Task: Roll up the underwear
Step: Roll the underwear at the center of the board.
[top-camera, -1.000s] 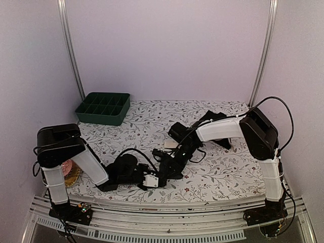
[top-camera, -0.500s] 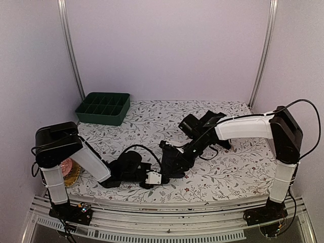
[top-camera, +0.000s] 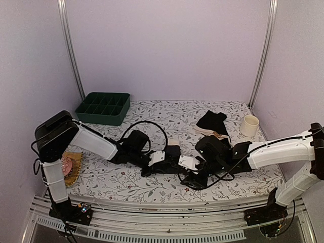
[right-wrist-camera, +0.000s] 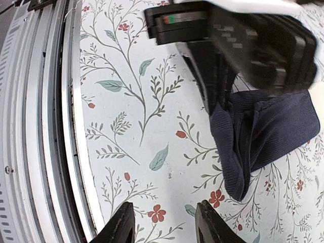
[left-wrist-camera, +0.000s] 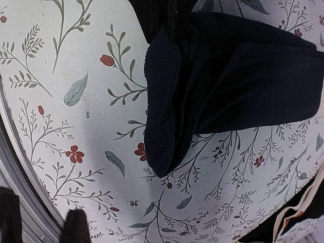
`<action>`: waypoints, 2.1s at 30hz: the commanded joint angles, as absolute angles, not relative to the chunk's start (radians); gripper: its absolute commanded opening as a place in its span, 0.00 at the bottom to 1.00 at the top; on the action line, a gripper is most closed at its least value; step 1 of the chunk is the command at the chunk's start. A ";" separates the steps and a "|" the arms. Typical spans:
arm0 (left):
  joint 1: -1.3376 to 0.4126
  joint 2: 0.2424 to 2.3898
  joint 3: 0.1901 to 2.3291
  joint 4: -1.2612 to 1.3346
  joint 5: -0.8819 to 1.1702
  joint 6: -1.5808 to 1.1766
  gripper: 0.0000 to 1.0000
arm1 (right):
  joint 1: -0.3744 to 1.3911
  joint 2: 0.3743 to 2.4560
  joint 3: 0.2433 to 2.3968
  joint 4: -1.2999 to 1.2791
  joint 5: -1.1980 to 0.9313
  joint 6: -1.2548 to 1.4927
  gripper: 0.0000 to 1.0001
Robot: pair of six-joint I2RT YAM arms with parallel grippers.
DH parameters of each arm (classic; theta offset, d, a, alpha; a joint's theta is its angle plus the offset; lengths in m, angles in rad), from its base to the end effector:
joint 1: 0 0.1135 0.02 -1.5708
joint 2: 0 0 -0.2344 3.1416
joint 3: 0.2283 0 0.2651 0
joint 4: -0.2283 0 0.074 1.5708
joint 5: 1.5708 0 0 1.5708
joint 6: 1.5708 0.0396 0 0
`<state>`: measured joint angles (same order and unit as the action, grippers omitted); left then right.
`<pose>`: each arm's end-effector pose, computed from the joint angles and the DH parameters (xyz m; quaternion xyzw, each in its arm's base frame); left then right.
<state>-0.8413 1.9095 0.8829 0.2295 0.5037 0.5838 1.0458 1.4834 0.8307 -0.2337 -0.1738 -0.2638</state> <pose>0.2249 -0.2803 0.0670 0.6575 0.6172 -0.2758 0.3327 0.1507 0.2739 0.1503 -0.5946 0.7266 0.2030 0.2779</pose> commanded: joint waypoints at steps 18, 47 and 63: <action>-0.646 2.210 1.228 -0.296 0.879 0.346 0.00 | 1.174 1.754 0.874 0.094 0.262 -0.599 0.41; -0.629 2.237 1.262 -0.333 0.906 0.348 0.00 | 1.147 1.894 0.884 0.195 0.425 -0.668 0.49; -0.626 2.214 1.256 -0.336 0.906 0.361 0.00 | 1.101 1.980 0.978 0.010 0.306 -0.555 0.14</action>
